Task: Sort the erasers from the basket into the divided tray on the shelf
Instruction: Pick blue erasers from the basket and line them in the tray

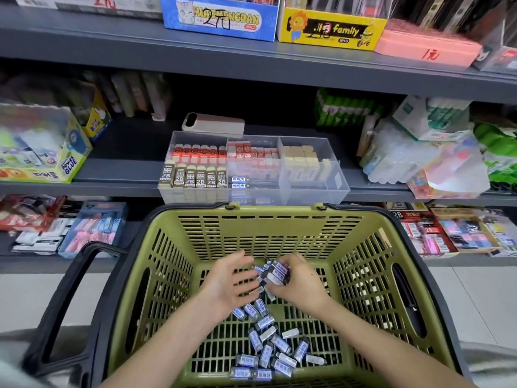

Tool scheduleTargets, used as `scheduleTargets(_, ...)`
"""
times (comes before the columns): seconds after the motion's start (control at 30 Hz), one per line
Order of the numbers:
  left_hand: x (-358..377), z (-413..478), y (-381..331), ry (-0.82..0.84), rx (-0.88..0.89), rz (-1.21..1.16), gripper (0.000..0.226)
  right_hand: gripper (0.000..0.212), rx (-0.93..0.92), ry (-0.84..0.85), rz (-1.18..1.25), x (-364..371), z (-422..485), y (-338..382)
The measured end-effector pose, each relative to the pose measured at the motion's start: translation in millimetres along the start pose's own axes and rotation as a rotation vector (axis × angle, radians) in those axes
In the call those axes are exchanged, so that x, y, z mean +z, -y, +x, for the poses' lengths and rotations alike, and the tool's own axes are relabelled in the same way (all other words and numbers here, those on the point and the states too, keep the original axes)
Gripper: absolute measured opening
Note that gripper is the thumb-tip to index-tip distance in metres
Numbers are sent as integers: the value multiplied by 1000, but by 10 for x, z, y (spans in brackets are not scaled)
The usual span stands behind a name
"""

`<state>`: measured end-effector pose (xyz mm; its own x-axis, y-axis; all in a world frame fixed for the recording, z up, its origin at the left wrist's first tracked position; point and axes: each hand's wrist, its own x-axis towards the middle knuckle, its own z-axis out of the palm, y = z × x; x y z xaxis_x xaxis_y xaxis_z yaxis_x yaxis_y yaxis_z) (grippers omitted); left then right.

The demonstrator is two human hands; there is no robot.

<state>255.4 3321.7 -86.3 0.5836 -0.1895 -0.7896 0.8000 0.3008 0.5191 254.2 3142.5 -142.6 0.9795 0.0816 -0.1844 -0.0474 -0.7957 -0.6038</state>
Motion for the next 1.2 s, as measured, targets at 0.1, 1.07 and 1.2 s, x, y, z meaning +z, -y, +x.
scheduleTargets(0.1,73,0,54,109,-157,-94,36,47,-161,38,27,-124,-198,377)
scheduleTargets(1.07,-48,-423,-414,172,338,-199,55,24,-174,-89,487,-1203,15,911)
scheduleTargets(1.2,-14,-541,-653,189,492,-230,45,7,-210,-247,103,-1463,551,1271)
